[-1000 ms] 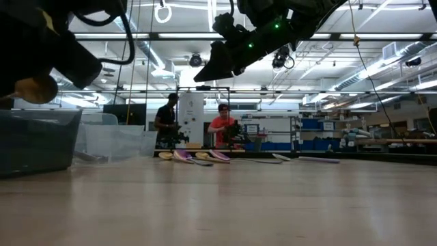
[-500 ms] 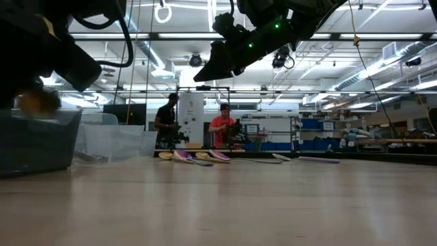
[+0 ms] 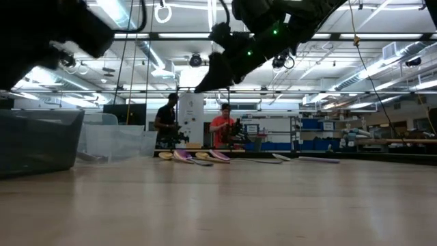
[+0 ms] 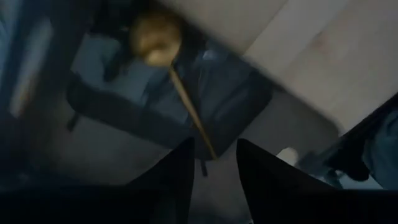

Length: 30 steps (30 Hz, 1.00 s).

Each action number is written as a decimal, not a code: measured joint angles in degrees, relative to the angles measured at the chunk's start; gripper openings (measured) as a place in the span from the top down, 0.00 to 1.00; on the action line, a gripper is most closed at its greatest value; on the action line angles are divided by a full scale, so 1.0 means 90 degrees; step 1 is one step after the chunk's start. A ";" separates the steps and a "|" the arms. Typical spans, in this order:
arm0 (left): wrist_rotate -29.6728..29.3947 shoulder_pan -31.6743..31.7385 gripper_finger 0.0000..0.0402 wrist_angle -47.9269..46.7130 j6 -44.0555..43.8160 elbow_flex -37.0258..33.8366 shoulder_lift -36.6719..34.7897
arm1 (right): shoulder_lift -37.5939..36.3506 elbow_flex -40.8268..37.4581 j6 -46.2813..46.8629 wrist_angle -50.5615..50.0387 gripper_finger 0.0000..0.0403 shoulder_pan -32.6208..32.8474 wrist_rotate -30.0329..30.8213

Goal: Sort silverware by color (type)
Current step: Put the gold spoon into the black bin

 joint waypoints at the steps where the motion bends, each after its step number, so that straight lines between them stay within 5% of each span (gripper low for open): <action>1: -0.0118 0.0020 0.68 -0.0011 0.0081 0.0104 -0.0034 | 0.0044 0.0000 0.0046 -0.0076 0.59 0.0010 0.0154; 14: -0.1076 0.0448 0.68 -0.0591 0.1423 0.0937 -0.0037 | 0.0895 0.0024 0.1691 -0.0947 0.59 -0.0392 0.0153; 30: -0.1181 0.0818 0.68 -0.0698 0.2177 0.0998 -0.0037 | 0.1608 0.0104 0.1967 -0.1220 0.60 -0.0415 -0.0078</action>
